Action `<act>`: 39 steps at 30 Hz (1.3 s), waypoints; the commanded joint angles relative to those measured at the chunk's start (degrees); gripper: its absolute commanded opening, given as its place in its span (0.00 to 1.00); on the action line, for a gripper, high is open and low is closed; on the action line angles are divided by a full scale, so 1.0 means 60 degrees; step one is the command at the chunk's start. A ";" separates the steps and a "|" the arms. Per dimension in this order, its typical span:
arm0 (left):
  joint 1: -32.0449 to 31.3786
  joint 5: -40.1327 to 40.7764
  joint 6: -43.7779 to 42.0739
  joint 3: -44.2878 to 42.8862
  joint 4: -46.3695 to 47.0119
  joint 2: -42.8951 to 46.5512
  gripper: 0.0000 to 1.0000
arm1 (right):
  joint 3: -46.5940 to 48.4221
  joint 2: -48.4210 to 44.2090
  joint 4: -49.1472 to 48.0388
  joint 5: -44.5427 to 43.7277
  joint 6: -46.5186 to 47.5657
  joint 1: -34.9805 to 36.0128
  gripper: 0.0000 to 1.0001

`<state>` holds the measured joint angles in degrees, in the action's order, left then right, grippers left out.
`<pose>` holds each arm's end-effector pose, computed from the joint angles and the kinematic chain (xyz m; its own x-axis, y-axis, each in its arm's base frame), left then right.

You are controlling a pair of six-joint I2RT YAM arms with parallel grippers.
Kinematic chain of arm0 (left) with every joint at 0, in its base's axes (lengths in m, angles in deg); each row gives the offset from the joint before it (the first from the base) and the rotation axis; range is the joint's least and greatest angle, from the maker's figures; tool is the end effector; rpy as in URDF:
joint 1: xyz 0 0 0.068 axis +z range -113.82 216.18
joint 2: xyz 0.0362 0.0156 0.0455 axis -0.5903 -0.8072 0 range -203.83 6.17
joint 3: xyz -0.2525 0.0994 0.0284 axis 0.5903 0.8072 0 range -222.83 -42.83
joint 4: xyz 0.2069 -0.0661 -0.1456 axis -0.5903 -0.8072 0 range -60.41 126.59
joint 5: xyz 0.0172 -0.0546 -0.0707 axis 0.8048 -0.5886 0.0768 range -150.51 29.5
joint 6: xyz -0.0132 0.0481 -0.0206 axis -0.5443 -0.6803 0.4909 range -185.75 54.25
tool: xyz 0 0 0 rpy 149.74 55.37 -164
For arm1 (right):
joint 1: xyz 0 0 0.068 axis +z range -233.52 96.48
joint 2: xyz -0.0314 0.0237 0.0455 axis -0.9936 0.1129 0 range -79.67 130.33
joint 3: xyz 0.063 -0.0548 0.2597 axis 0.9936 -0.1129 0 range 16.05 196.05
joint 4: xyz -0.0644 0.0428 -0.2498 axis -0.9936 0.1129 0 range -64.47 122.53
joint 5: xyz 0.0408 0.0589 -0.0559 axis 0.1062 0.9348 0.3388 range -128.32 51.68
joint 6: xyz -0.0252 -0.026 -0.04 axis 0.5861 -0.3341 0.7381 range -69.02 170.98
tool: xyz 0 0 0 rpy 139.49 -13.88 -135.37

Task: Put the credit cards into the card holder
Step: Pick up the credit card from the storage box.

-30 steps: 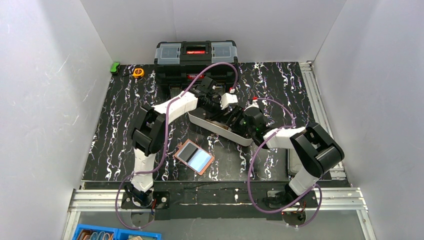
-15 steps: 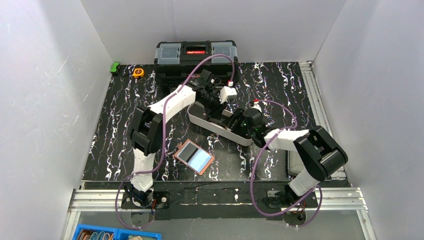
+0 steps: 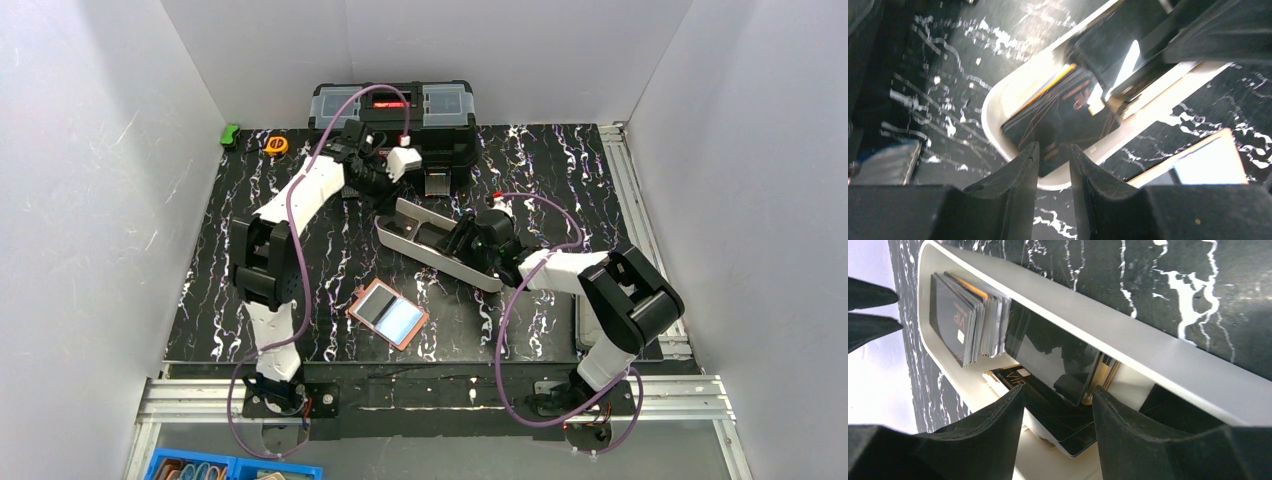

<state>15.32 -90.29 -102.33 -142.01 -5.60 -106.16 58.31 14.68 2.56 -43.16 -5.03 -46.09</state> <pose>0.3977 -0.1705 0.2740 -0.2759 0.6586 -0.7001 0.9182 0.3960 0.0107 0.2666 0.2003 0.1669 -0.6697 0.5278 -0.5225 0.0145 0.7127 0.7013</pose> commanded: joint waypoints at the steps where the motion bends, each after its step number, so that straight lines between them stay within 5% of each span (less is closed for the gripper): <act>1: 0.0301 0.0323 -0.0475 0.0579 -0.0336 0.0948 0.28 | 0.0638 -0.0006 -0.0239 0.1067 0.0683 0.0143 0.61; 14: 0.0436 0.0508 -0.0329 0.2124 0.0428 0.1722 0.27 | 0.2456 0.1036 0.2831 0.2600 0.2222 0.0185 0.64; 21: 0.0510 0.0613 -0.0444 0.2306 0.0483 0.1716 0.27 | 0.2165 0.0679 0.3067 0.2141 0.2236 0.0236 0.38; 29: 0.0547 0.0787 -0.0545 0.2329 0.0532 0.1636 0.27 | 0.1115 -0.1417 0.2163 0.1644 0.2384 0.0236 0.24; 35: 0.0582 0.0702 -0.0378 0.2298 0.0565 0.1664 0.27 | 0.0738 -0.1964 0.1928 0.1407 0.2449 0.0236 0.03; 38: 0.0581 0.0638 -0.0384 0.2263 0.0559 0.1693 0.27 | 0.0665 -0.2003 0.2011 0.1107 0.2366 0.0229 0.05; 39: 0.0584 0.0585 -0.0417 0.2242 0.0571 0.1693 0.27 | 0.0669 -0.1961 0.2031 0.1081 0.2317 0.0228 0.15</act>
<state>18.46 -85.48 -104.69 -128.59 -1.91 -98.93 63.55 3.62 16.05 -34.09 8.79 -44.86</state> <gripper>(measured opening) 0.276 0.040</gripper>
